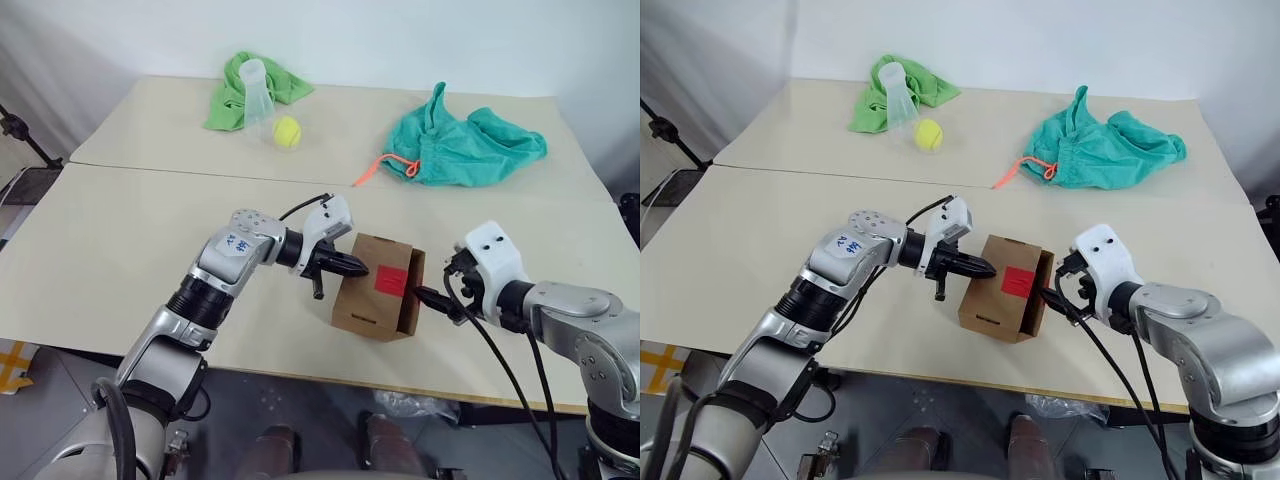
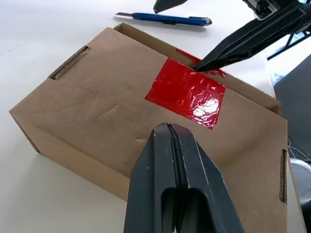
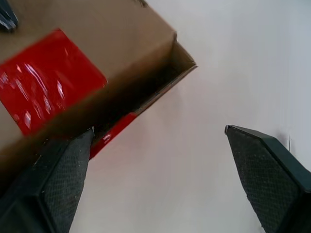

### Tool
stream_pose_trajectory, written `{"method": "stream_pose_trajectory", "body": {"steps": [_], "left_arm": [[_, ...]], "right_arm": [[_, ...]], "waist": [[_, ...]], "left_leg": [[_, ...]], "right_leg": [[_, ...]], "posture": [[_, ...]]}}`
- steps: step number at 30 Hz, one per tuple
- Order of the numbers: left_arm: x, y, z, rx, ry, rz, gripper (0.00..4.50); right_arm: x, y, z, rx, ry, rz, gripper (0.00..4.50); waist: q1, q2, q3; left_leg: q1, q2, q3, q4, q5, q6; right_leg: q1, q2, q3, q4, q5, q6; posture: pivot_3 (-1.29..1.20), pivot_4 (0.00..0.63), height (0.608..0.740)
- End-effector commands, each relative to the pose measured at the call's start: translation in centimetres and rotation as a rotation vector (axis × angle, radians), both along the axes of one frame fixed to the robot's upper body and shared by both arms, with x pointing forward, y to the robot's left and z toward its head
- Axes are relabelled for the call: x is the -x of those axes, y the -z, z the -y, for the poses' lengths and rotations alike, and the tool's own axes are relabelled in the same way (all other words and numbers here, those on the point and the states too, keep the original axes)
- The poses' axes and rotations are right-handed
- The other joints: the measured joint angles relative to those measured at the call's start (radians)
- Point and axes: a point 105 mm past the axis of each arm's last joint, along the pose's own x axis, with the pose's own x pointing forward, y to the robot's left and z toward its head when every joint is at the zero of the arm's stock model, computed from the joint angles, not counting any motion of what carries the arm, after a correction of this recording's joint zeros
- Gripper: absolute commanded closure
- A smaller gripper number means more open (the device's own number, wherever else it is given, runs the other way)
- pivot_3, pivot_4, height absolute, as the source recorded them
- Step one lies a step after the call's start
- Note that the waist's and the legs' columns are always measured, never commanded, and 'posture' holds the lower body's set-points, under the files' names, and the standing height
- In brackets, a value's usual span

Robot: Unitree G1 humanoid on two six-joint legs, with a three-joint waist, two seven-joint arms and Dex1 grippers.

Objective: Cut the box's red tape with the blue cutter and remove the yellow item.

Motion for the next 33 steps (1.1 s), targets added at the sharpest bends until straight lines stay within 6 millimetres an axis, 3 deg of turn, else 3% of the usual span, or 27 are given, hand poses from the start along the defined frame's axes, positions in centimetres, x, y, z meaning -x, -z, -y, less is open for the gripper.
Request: {"method": "stream_pose_trajectory", "body": {"steps": [1,11,17,26,33], "left_arm": [[0.0,0.5,0.0,-0.038,0.004,0.005,4.5],[0.0,0.7,-0.1,-0.044,-0.007,-0.002,4.5],[0.0,0.6,-0.6,-0.043,-0.026,-0.005,4.5],[0.2,0.6,-0.7,-0.025,-0.043,-0.013,4.5],[0.5,0.7,-0.6,-0.018,-0.041,-0.018,4.5]], "right_arm": [[0.8,1.1,0.2,0.024,-0.033,-0.054,0.02],[2.4,3.7,0.9,0.077,-0.133,-0.154,0.02],[2.5,3.5,1.1,0.06,-0.152,-0.144,0.02],[0.7,0.9,0.7,-0.328,-0.054,-0.156,0.02],[0.6,2.7,-0.4,-0.5,-0.063,-0.335,0.02]], "waist": [[0.0,0.0,0.0],[0.0,0.0,0.0],[-0.001,0.0,0.0],[-0.002,-0.001,0.0],[-0.001,-0.001,0.0]], "left_leg": [[0.0,0.0,0.0,0.0,0.0,0.0],[0.0,0.0,0.0,0.002,0.0,0.0],[0.0,0.0,0.0,0.002,0.0,0.0],[0.001,0.001,0.0,0.003,0.0,0.001],[0.001,0.001,0.0,0.002,0.0,0.0]], "right_leg": [[0.0,0.0,0.0,0.0,0.0,0.0],[0.0,0.0,0.0,0.001,0.0,0.0],[0.0,0.0,0.0,0.002,0.0,0.0],[0.0,0.001,0.001,0.003,0.0,0.0],[0.0,0.0,0.001,0.003,0.0,0.0]], "posture": [[0.0,0.15,0.74],[0.0,0.15,0.74],[0.0,0.15,0.74],[0.0,0.15,0.74],[0.0,0.15,0.74]]}}
